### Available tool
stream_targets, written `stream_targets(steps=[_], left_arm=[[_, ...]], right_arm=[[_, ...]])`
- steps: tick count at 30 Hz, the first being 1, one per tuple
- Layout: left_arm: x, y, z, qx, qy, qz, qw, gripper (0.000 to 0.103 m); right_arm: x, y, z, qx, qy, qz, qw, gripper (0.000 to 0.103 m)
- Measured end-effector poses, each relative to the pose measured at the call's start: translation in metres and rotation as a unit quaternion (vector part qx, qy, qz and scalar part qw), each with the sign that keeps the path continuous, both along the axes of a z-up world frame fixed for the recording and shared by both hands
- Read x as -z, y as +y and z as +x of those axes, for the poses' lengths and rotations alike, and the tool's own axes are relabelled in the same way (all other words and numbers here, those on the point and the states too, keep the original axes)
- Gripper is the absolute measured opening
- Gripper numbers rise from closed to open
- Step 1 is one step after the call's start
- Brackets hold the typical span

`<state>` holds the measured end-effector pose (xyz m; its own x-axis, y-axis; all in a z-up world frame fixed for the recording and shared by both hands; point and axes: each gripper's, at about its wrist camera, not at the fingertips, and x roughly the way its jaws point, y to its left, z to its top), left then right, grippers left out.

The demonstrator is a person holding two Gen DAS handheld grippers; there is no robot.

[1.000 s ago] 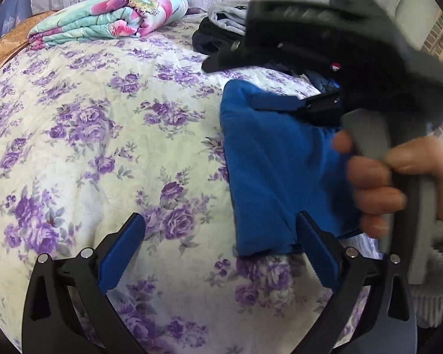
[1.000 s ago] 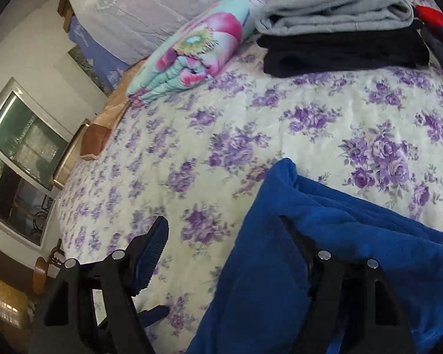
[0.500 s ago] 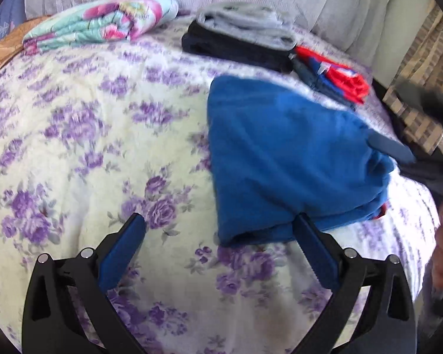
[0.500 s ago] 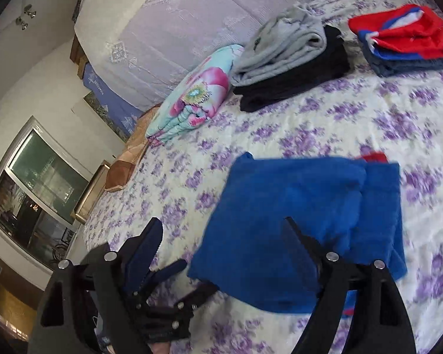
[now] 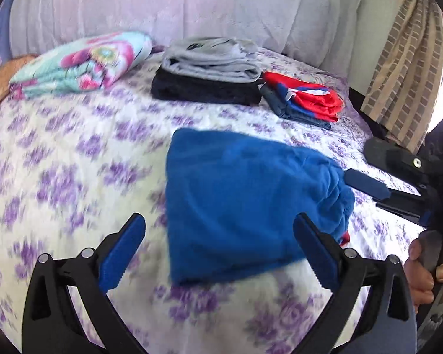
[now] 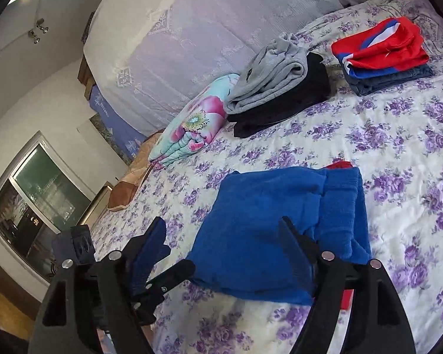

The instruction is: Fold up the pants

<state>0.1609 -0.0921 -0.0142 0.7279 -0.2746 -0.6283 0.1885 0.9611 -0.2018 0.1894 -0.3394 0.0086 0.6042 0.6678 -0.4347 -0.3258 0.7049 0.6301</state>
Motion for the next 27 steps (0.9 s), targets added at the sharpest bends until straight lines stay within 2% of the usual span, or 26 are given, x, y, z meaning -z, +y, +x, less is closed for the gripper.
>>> stream_targets(steps=[2, 4, 6, 7, 9, 13, 15, 17, 20, 24, 27], left_arm=[[0.002, -0.011, 0.013, -0.003, 0.007, 0.015, 0.9999, 0.098], [0.015, -0.016, 0.027, 0.007, 0.035, 0.017, 0.9992, 0.098], [0.034, -0.021, 0.036, 0.01, 0.063, 0.033, 0.9974, 0.099], [0.044, -0.019, 0.039, 0.013, 0.073, 0.024, 0.997, 0.099], [0.046, -0.008, 0.045, 0.014, 0.093, -0.017, 0.9954, 0.099], [0.041, 0.004, 0.038, 0.004, 0.081, -0.042, 0.9958, 0.099], [0.035, 0.01, 0.03, -0.002, 0.065, -0.045, 0.9968, 0.099], [0.032, 0.025, 0.024, -0.017, 0.055, -0.051, 0.997, 0.099], [0.037, 0.048, 0.022, -0.04, 0.074, -0.068, 0.9942, 0.099], [0.044, 0.07, 0.021, -0.04, 0.104, -0.119, 0.9865, 0.098], [0.043, 0.067, 0.026, -0.025, 0.112, -0.123, 0.9857, 0.098]], right_arm=[[0.011, -0.003, 0.016, 0.003, 0.018, 0.021, 1.0, 0.083], [0.028, -0.007, 0.034, 0.025, 0.031, 0.01, 0.999, 0.084], [0.037, -0.01, 0.039, 0.019, 0.019, 0.021, 0.999, 0.084], [0.038, -0.01, 0.038, 0.011, 0.015, 0.019, 1.0, 0.084], [0.034, -0.008, 0.033, 0.009, 0.012, 0.011, 1.0, 0.084], [0.015, -0.025, 0.01, 0.026, -0.002, 0.042, 0.999, 0.084], [0.009, -0.044, -0.004, 0.05, -0.008, 0.034, 0.998, 0.088], [0.015, -0.068, -0.013, 0.085, 0.015, 0.035, 0.996, 0.09], [0.038, -0.094, -0.023, 0.107, 0.067, 0.072, 0.989, 0.091], [0.071, -0.102, -0.032, 0.098, 0.125, 0.124, 0.979, 0.091], [0.075, -0.095, -0.03, 0.084, 0.133, 0.122, 0.98, 0.091]])
